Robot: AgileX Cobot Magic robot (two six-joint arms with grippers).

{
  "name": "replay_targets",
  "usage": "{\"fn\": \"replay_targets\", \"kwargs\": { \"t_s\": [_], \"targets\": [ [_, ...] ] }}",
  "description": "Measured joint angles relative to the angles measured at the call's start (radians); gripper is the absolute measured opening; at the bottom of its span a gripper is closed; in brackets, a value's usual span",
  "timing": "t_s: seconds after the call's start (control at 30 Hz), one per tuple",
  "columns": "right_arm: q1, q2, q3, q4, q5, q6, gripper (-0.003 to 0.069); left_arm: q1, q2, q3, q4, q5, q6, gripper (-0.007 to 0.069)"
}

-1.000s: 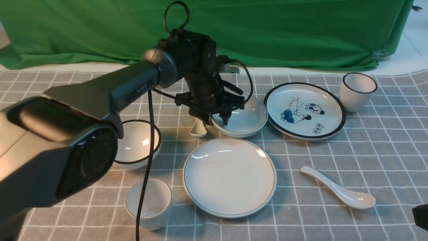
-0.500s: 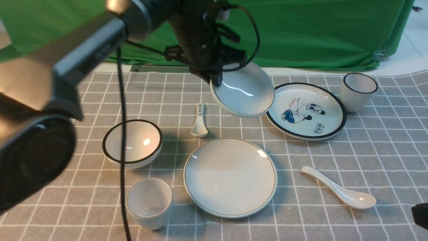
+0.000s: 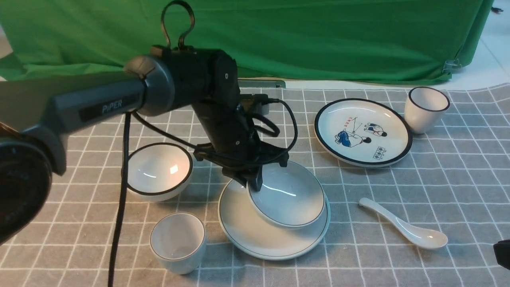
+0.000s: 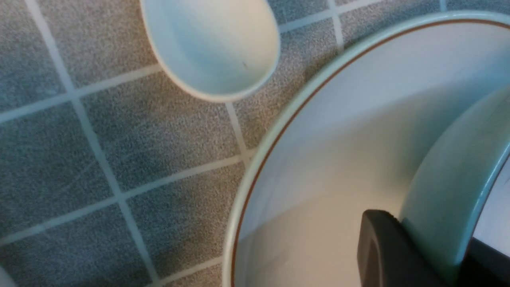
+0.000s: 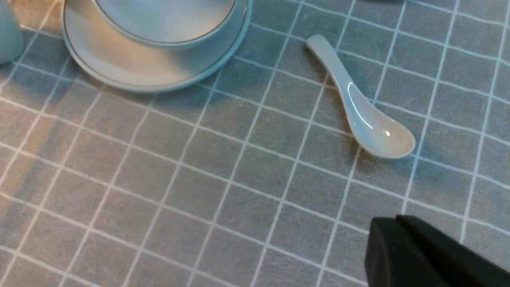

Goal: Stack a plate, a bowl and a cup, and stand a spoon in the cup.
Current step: Use the left arm to put the blue rice bowl into the blue large plate in the middle, then use the left arm to grab a blue teacup

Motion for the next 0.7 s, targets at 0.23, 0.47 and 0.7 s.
{"fn": "replay_targets", "kwargs": {
  "t_s": [0.23, 0.47, 0.7],
  "targets": [
    [0.0, 0.0, 0.0, -0.001, -0.004, 0.0, 0.0046, 0.0, -0.011, 0.018, 0.015, 0.011, -0.013, 0.0049],
    [0.0, 0.029, -0.026, -0.005, 0.019, 0.015, 0.005, 0.0, -0.011, 0.003, 0.062, 0.129, -0.015, 0.0264],
    [0.0, 0.204, -0.199, -0.061, 0.165, 0.019, 0.0052, 0.0, -0.031, -0.074, 0.111, 0.244, -0.016, 0.0454]
  ]
}}
